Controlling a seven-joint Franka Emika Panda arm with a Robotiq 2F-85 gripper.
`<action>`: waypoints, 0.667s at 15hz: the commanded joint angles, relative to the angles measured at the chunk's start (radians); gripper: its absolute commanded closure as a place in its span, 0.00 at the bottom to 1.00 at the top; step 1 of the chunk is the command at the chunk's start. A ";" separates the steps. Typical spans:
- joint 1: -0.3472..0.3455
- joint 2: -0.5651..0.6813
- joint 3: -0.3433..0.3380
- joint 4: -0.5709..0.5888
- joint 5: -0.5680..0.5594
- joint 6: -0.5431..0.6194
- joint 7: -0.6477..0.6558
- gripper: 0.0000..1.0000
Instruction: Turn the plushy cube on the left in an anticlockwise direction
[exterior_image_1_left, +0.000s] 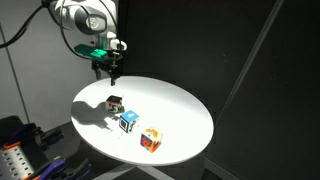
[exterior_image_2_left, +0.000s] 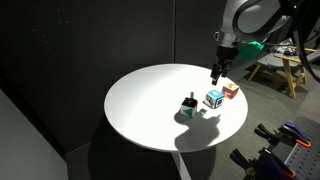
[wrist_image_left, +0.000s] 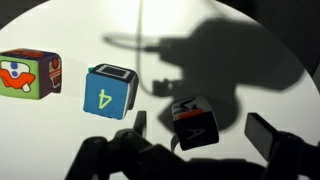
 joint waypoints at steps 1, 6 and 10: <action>0.009 -0.082 -0.011 -0.043 0.023 -0.051 -0.007 0.00; 0.009 -0.046 -0.008 -0.023 0.004 -0.037 0.001 0.00; 0.009 -0.040 -0.008 -0.023 0.004 -0.036 0.001 0.00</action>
